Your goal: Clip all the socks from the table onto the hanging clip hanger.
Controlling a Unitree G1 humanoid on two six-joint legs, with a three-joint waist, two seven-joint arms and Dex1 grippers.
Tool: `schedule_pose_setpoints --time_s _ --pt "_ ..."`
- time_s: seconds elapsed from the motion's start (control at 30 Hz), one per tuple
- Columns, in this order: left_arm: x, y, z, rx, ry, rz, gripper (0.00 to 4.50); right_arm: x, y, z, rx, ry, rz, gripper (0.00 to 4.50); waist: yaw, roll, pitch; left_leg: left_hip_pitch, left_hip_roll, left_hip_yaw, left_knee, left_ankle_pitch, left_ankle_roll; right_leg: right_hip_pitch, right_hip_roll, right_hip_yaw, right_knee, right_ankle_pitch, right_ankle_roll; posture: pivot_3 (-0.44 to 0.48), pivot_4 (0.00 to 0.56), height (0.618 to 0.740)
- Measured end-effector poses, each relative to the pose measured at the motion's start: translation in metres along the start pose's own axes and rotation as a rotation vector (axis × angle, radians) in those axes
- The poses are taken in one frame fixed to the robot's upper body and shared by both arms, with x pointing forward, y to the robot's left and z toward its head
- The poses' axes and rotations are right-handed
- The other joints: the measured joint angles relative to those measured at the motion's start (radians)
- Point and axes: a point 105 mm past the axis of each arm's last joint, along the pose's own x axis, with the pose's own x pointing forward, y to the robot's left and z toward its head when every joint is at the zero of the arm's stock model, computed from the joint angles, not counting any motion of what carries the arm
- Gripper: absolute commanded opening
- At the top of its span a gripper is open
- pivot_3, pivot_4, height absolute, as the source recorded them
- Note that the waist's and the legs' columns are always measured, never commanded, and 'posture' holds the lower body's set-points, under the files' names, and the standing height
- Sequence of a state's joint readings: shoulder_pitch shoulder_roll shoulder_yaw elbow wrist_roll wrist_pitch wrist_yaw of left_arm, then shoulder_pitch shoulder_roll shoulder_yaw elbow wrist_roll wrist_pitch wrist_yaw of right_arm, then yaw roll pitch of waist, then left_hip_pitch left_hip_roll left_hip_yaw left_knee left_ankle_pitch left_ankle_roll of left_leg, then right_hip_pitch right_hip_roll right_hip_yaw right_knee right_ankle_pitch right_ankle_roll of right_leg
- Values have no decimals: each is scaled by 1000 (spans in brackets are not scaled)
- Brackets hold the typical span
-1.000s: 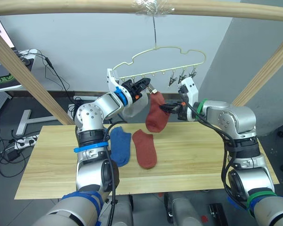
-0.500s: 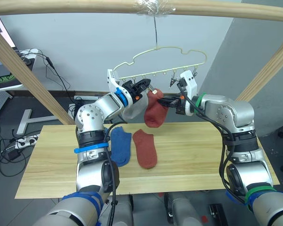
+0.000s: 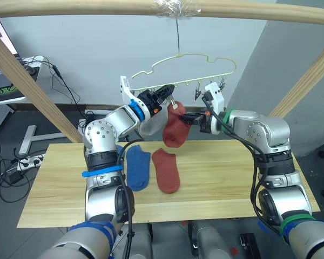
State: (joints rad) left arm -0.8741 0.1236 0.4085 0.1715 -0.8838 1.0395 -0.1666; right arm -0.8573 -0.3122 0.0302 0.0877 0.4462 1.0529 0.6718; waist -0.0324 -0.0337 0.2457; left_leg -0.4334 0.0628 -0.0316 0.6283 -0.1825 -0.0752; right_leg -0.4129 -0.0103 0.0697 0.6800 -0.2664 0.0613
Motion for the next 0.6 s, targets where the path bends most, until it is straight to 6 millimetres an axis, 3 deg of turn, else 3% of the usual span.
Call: schedule_pose_setpoints --time_s 0.27,0.4,0.6 --pt "-36 7 -10 136 89 -5 2314 -4 -1 -22 28 25 -36 3979 2 0 0 0 0 0 0 0 0 0 0 0 0 0 0 90 150 740" --pt "-53 6 -14 269 139 -27 2314 -9 3 -33 38 36 -64 3979 6 0 0 0 0 0 0 0 0 0 0 0 0 0 0 110 146 740" --pt "-69 -3 -23 536 190 -140 2314 -18 1 -35 -3 -41 -250 3979 12 1 -1 0 0 0 0 0 0 0 0 0 0 0 -1 105 135 740"
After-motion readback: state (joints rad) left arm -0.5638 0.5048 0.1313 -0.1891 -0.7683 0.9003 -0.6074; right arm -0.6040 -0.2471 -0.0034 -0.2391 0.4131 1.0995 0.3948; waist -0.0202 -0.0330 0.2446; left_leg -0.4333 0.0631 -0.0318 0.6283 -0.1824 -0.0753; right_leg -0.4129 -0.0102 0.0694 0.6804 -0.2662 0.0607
